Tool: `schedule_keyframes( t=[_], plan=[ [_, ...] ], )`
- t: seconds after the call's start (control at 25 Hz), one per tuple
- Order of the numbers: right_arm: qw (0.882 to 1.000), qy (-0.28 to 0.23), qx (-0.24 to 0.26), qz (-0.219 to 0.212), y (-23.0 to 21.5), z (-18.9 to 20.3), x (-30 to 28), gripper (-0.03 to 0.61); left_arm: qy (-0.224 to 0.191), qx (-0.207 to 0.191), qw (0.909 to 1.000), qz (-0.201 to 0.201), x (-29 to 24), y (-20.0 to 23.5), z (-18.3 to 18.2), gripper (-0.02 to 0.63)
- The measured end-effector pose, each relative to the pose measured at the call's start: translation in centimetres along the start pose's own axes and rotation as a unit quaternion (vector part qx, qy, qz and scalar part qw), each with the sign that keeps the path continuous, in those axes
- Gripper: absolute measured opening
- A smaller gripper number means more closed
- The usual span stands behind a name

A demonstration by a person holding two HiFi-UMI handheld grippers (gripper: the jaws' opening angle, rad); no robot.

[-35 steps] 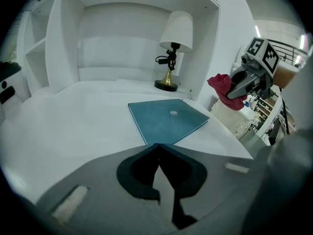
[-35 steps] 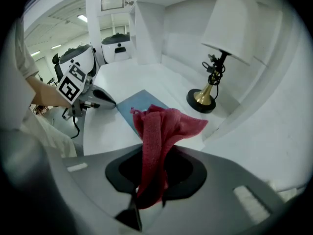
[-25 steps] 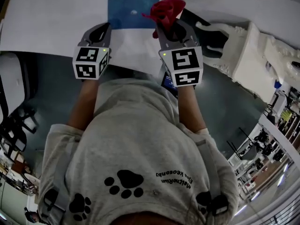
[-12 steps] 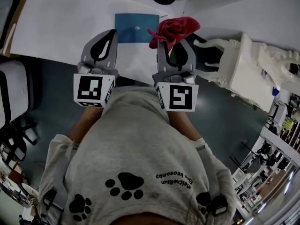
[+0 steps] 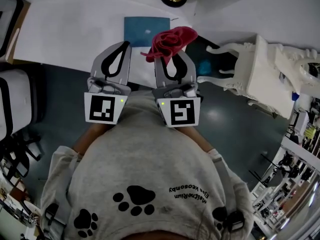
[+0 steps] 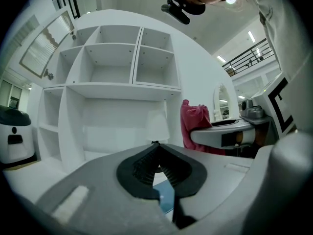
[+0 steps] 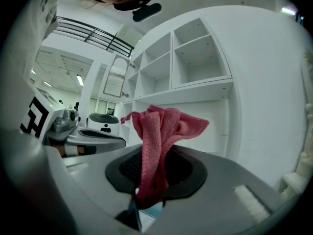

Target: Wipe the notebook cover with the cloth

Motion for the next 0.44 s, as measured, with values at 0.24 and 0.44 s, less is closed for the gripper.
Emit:
schedule_keyframes(
  t=[0.24, 0.44],
  plan=[
    [1.0, 0.005, 0.009, -0.013, 1.4, 0.6, -0.2, 0.081, 0.013, -0.001, 0.9999, 0.01, 0.5, -0.3, 1.2, -0.002],
    [1.0, 0.004, 0.008, -0.017, 1.5, 0.8, -0.3, 0.081, 0.009, -0.002, 0.9999, 0.01, 0.2, -0.3, 1.1, -0.002]
  ],
)
Point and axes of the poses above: the fingertips, and each gripper's own axes: x backward along the fingers, y to its left, z out of its underside, the point moved 1 cm from there along x, backward along the fingers, and after that the axes turned 12 degrees about y, right-handed, at the moved point
